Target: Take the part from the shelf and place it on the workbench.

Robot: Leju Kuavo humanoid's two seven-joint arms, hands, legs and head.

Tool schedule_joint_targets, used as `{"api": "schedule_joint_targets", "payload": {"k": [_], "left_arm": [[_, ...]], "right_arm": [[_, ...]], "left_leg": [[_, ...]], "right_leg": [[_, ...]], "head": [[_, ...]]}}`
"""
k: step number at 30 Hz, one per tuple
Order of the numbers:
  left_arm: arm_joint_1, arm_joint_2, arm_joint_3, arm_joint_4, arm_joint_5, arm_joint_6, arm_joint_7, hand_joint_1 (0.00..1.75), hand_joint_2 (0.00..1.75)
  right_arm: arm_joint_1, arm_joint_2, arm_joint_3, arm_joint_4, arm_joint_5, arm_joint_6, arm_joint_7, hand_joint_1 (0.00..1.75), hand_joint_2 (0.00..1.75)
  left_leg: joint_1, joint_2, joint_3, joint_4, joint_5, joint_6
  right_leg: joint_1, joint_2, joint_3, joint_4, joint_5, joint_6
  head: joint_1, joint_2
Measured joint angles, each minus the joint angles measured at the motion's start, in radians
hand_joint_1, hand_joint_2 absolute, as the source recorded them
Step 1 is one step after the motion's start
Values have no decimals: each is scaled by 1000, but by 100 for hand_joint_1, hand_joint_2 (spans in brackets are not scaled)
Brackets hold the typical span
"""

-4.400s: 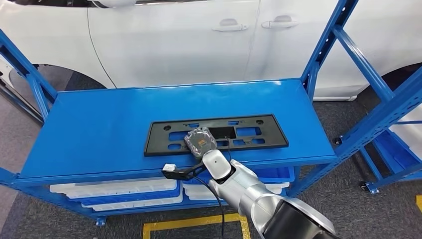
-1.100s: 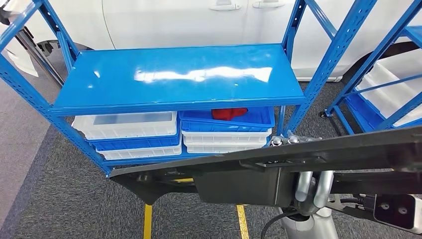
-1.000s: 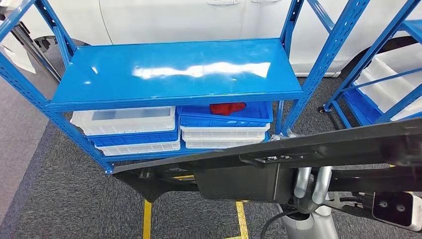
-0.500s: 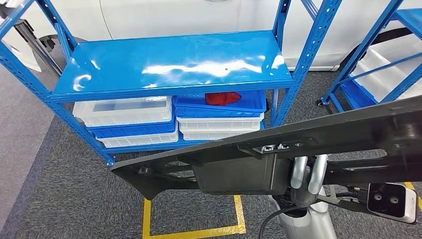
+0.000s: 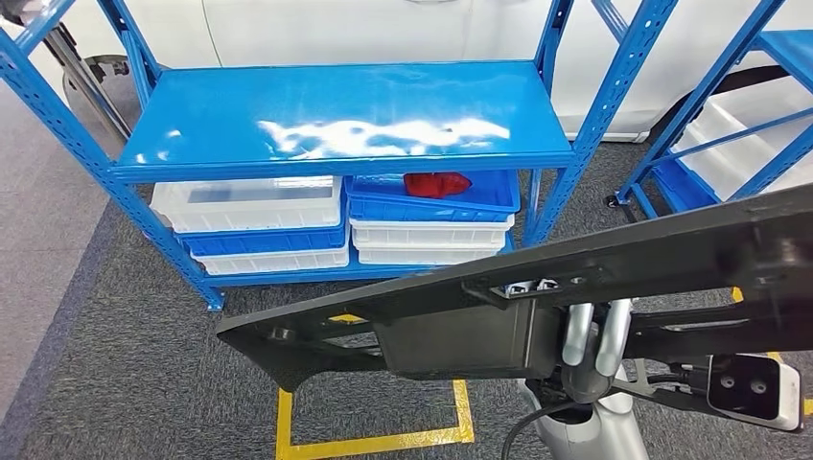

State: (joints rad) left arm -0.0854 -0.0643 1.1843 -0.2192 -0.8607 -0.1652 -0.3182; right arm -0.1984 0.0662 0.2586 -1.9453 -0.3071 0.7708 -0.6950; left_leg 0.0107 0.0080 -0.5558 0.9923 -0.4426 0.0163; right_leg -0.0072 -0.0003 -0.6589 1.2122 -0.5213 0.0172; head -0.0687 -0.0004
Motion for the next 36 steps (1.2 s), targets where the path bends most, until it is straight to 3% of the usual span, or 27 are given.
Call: {"api": "schedule_joint_targets", "payload": {"k": [2, 3, 5, 7, 9, 11, 13, 14, 15, 16, 18, 20, 22, 24, 26, 28, 29, 30, 31, 33, 34, 36], "left_arm": [[-1, -1, 0, 0, -4, 0, 0, 0, 0], [-2, -1, 0, 0, -6, 0, 0, 0, 0], [-2, -1, 0, 0, -10, -1, -1, 0, 0], [-2, -1, 0, 0, -14, -3, -2, 0, 0], [-3, -1, -1, 0, -17, -7, -2, 0, 0], [-3, -1, -1, 0, -19, -10, -2, 0, 0], [-2, -1, -1, 0, -19, -11, -2, 0, 0], [-2, -1, -1, 0, -19, -12, -2, 0, 0], [-2, 0, -1, 0, -19, -12, -2, 0, 0], [-2, 0, -1, 0, -19, -12, -2, 0, 0], [-1, 0, -1, 0, -18, -12, -2, 0, 0], [-1, 0, -1, 0, -17, -10, -2, 0, 0], [-3, -4, -1, 0, -15, -6, -2, 0, 0], [-4, -7, -1, 0, -13, -1, -5, 0, 0], [-1, -7, -1, 0, -11, 4, -8, 0, 0], [3, -8, -1, 0, -11, 11, -9, 0, 0], [4, -8, -1, 0, -11, 16, -10, 0, 0], [3, -8, -1, 0, -11, 22, -9, 0, 0], [2, -8, 0, 0, -11, 30, -9, 0, 0], [1, -7, 0, 0, -13, 48, -6, 0, 0], [0, -6, 0, 0, -16, 58, -4, 0, 0], [-2, -2, 0, 0, -24, 74, -2, 0, 0]], "right_arm": [[3, 0, -4, -3, 7, 6, 0, 175, 175], [6, 0, -7, -6, 9, 8, 0, 175, 175], [17, 0, -14, -11, 9, 10, 0, 175, 175], [28, 0, -21, -15, 4, 12, -1, 175, 175], [36, 0, -30, -22, 1, 21, -1, 175, 175], [44, 0, -41, -27, -1, 31, -1, 175, 175], [53, 0, -49, -28, -1, 35, -1, 175, 175], [56, 0, -52, -29, -1, 35, -1, 175, 175], [58, 0, -55, -30, 0, 36, -1, 175, 175], [59, 0, -57, -32, 0, 38, -1, 175, 175], [59, 1, -62, -37, 5, 46, -1, 175, 175], [60, 3, -69, -41, 15, 57, -1, 175, 175], [61, 5, -76, -46, 24, 62, -1, 175, 175], [57, 6, -79, -50, 31, 59, -1, 175, 175], [55, 6, -79, -51, 39, 55, -1, 175, 175], [58, 6, -79, -52, 53, 53, -1, 175, 175], [60, 6, -80, -53, 61, 54, -1, 175, 175], [61, 7, -80, -54, 68, 53, -1, 175, 175], [61, 7, -82, -56, 74, 51, -1, 175, 175], [55, 10, -88, -63, 87, 37, -1, 175, 175], [51, 12, -93, -66, 94, 22, -1, 175, 175], [47, 15, -105, -76, 104, -15, -1, 175, 175]], "left_leg": [[-3, 0, -3, 8, -1, -5], [-5, 1, -6, 11, -1, -9], [-7, 4, -11, 13, 2, -19], [-6, 6, -15, 18, -5, -29], [-5, 3, -42, 84, -55, -38], [-2, 1, -95, 218, -128, -45], [1, 1, -125, 301, -153, -49], [2, 0, -114, 288, -138, -49], [3, -7, -82, 231, -106, -47], [5, -23, -41, 156, -74, -45], [6, -61, 19, 38, -41, -39], [3, -67, 28, 14, -41, -31], [5, -45, 27, 9, -31, -19], [9, -21, 25, -1, -20, -5], [6, 5, 20, -3, -16, 2], [3, 31, 15, -1, -15, 2], [2, 44, 14, 1, -15, 2], [2, 55, 13, 3, -16, 0], [1, 65, 13, 5, -17, -1], [-4, 83, 13, 10, -21, -9], [-7, 92, 13, 12, -22, -14], [-10, 110, 15, 12, -22, -24]], "right_leg": [[4, 0, 73, -139, 47, -11], [6, 0, 93, -181, 57, -16], [10, 4, 94, -199, 59, -25], [5, 10, 92, -203, 68, -36], [-1, 15, 89, -209, 76, -47], [0, 23, 82, -209, 82, -52], [1, 35, 75, -207, 87, -50], [1, 44, 72, -205, 89, -48], [0, 53, 70, -203, 91, -46], [0, 62, 68, -200, 92, -43], [0, 80, 60, -194, 96, -34], [-2, 98, 52, -194, 104, -20], [-2, 108, 45, -194, 109, -7], [1, 72, 19, -144, 73, 1], [-1, 24, -35, -20, 1, 8], [-5, 9, -72, 77, -36, 14], [-6, 6, -65, 75, -28, 14], [-6, -1, -38, 34, -3, 13], [-5, -17, 4, -34, 27, 10], [4, -58, 70, -155, 62, -4], [8, -70, 83, -184, 67, -12], [11, -56, 78, -193, 68, -26]], "head": [[0, 0], [0, 0], [0, 0], [0, 0], [0, 0], [0, 0], [0, 0], [0, 0], [0, 0], [0, 0], [0, 0], [0, 0], [0, 0], [0, 0], [1, 0], [0, 0], [0, 0], [1, 0], [0, 0], [0, 0], [0, 0], [0, 0]]}}
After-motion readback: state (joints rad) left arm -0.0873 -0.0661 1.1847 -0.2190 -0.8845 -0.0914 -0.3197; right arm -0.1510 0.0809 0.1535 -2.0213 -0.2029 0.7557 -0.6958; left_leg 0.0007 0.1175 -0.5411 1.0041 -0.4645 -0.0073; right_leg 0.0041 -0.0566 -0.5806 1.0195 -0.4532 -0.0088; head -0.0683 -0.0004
